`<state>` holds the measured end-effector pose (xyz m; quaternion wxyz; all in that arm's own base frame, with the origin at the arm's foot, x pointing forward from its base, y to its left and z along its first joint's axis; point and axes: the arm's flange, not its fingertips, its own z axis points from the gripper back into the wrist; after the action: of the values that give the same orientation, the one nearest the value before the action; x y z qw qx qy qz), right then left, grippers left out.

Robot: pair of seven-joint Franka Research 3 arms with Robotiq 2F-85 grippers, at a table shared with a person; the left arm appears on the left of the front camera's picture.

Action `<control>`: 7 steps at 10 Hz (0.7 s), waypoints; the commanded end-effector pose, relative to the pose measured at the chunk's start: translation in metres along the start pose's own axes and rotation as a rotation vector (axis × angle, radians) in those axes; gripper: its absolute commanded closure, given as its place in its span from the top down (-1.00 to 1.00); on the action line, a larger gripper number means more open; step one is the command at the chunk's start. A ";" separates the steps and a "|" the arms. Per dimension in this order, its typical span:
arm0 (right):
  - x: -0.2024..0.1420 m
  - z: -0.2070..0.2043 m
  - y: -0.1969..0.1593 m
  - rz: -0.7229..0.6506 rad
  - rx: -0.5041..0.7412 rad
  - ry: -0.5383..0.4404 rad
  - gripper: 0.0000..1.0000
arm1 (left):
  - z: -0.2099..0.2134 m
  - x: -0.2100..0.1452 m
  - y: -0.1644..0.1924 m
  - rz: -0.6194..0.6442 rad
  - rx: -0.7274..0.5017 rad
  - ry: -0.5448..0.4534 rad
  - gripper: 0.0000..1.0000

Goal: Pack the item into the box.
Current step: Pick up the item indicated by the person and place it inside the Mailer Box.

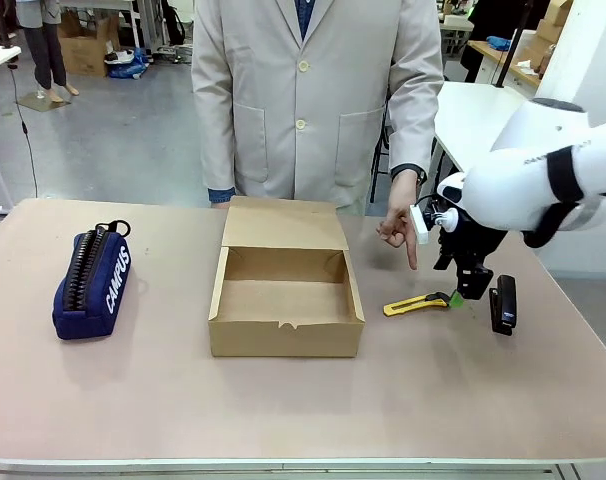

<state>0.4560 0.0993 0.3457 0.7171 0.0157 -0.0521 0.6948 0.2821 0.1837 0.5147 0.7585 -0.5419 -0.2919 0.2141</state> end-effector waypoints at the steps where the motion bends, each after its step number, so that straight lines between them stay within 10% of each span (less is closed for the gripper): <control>1: -0.007 -0.015 -0.021 0.024 0.027 -0.068 1.00 | -0.001 0.000 -0.002 -0.005 -0.025 -0.009 1.00; 7: -0.007 -0.051 -0.026 0.013 0.059 -0.052 1.00 | -0.001 0.000 -0.002 -0.005 -0.025 -0.009 1.00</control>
<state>0.4793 0.0998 0.2950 0.7140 0.0549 -0.0391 0.6969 0.2821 0.1837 0.5147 0.7584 -0.5420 -0.2918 0.2140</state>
